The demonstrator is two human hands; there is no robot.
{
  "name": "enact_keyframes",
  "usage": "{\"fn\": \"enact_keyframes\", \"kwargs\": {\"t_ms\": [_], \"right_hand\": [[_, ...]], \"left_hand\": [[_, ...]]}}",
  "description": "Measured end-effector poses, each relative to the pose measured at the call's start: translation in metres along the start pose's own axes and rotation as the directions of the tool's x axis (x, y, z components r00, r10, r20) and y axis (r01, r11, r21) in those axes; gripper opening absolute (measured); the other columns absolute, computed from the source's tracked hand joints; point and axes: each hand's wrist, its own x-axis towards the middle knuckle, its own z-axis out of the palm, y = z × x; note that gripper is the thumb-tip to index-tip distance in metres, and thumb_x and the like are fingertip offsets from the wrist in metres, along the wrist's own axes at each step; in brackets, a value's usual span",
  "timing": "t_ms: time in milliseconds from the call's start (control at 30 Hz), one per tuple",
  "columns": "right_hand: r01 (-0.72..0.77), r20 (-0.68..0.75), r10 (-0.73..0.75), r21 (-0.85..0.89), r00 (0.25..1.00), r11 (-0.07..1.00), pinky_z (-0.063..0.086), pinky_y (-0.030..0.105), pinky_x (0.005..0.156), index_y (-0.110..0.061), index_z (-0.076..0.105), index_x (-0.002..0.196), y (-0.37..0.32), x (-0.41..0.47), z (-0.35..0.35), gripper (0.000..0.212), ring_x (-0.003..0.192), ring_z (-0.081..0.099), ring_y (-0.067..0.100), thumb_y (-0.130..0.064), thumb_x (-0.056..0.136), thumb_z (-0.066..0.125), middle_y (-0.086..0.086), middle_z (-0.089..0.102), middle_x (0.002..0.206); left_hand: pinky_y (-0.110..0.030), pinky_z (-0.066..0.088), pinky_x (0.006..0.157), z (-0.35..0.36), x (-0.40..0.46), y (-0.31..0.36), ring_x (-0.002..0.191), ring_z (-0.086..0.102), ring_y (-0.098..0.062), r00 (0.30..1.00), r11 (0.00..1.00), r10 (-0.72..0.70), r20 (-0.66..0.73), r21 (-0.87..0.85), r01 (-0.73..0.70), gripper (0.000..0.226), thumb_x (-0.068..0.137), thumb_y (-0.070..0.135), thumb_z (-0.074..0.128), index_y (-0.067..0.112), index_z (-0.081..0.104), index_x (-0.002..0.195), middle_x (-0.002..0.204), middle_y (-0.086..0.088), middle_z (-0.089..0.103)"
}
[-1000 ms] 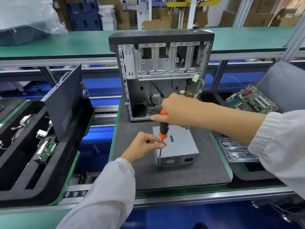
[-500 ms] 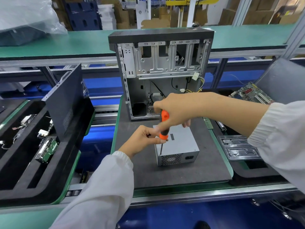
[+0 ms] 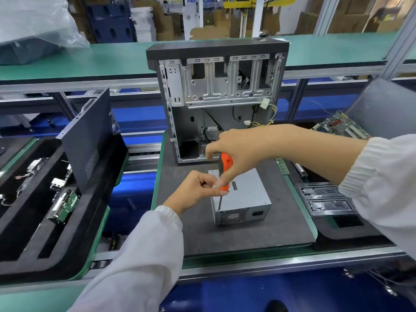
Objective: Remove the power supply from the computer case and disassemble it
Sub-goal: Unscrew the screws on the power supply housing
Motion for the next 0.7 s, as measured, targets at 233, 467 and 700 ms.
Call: {"fn": "enact_keyframes", "kwargs": {"t_ms": [233,467,700], "right_hand": [[-0.068,-0.053,0.058,-0.201,0.997,0.977,0.034,0.025,0.049,-0.013,0.049,0.074,-0.003,0.009,0.006,0.048,0.066,0.063,0.020,-0.050,0.100,0.033,-0.002,0.061,0.050],[0.054,0.065,-0.053,-0.018,0.996,0.998,0.040,0.023,0.054,-0.028,0.045,0.125,-0.003,-0.003,-0.006,0.041,0.069,0.058,0.013,-0.031,0.089,0.064,-0.005,0.039,0.093],[-0.162,-0.123,0.145,-0.152,0.982,0.975,0.040,0.025,0.048,-0.010,0.053,0.073,-0.008,0.007,0.008,0.056,0.052,0.060,0.018,-0.061,0.093,0.039,0.001,0.061,0.049]], "left_hand": [[-0.033,0.036,0.086,0.002,0.005,-0.005,0.062,0.028,-0.040,0.999,0.999,-0.047,0.013,0.002,0.047,0.021,0.079,0.022,0.081,0.007,0.066,0.079,0.059,-0.011,0.021],[-0.006,0.044,0.070,0.003,-0.003,0.003,0.063,0.051,-0.009,0.999,0.999,0.034,0.040,-0.026,-0.033,0.015,0.086,0.015,0.073,0.029,0.079,0.083,0.070,-0.010,0.058],[-0.037,0.038,0.082,0.010,0.002,0.001,0.065,0.017,-0.030,0.999,1.000,-0.024,-0.046,0.004,0.024,0.039,0.079,0.014,0.080,0.025,0.050,0.058,0.060,0.003,0.016]]}}
